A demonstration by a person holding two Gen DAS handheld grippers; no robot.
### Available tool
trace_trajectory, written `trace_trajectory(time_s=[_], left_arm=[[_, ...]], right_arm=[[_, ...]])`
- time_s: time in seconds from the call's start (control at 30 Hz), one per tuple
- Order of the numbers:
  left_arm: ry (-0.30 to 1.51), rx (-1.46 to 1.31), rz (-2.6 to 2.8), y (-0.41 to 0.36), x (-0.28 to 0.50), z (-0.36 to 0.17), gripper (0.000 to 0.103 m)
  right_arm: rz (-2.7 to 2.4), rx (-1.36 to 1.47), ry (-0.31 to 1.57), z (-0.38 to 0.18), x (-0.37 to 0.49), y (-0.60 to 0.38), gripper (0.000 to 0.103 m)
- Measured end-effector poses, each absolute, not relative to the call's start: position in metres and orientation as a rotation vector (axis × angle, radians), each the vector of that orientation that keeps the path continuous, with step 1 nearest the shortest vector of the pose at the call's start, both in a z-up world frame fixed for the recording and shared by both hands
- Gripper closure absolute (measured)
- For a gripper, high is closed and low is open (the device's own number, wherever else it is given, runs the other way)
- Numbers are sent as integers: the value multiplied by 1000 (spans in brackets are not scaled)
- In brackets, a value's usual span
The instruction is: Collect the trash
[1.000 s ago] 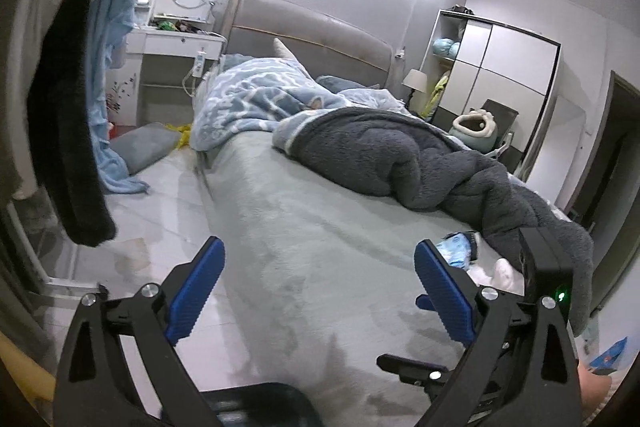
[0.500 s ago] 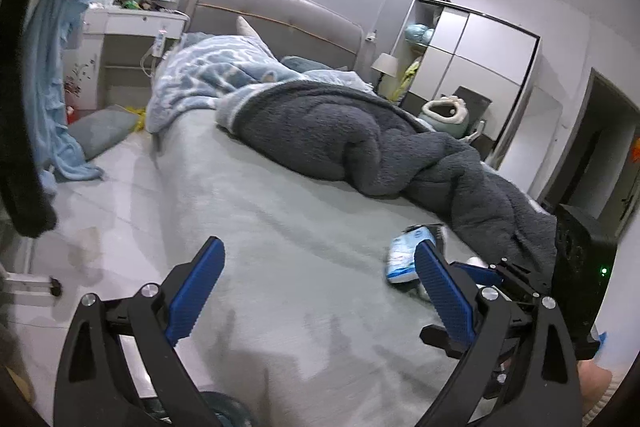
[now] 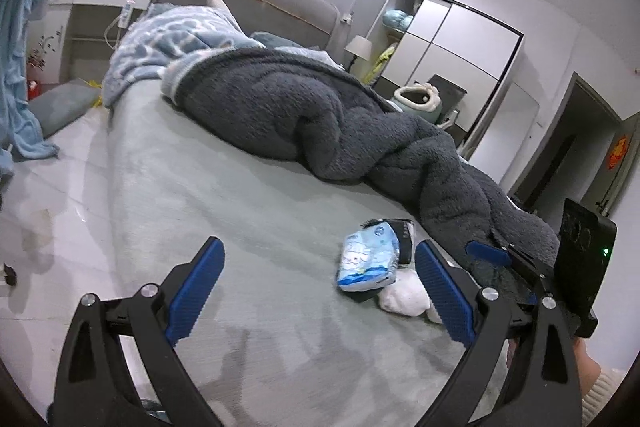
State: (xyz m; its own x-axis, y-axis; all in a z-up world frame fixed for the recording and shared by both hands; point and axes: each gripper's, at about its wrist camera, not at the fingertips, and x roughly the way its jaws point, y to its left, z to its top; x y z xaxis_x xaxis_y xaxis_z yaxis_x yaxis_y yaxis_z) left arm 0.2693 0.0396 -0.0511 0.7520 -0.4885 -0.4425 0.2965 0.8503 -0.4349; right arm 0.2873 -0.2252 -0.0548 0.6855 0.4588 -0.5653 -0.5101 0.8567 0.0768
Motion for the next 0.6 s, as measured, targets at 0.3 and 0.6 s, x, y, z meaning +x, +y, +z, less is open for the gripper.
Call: trace_trajectory(time_s=[0.3, 0.6], left_arm=[[637, -389, -482, 17, 290, -70, 6], [679, -432, -542, -3, 305, -84, 6]], right_arm=[[545, -74, 651, -71, 297, -250, 6], [528, -90, 735, -95, 303, -265, 6]])
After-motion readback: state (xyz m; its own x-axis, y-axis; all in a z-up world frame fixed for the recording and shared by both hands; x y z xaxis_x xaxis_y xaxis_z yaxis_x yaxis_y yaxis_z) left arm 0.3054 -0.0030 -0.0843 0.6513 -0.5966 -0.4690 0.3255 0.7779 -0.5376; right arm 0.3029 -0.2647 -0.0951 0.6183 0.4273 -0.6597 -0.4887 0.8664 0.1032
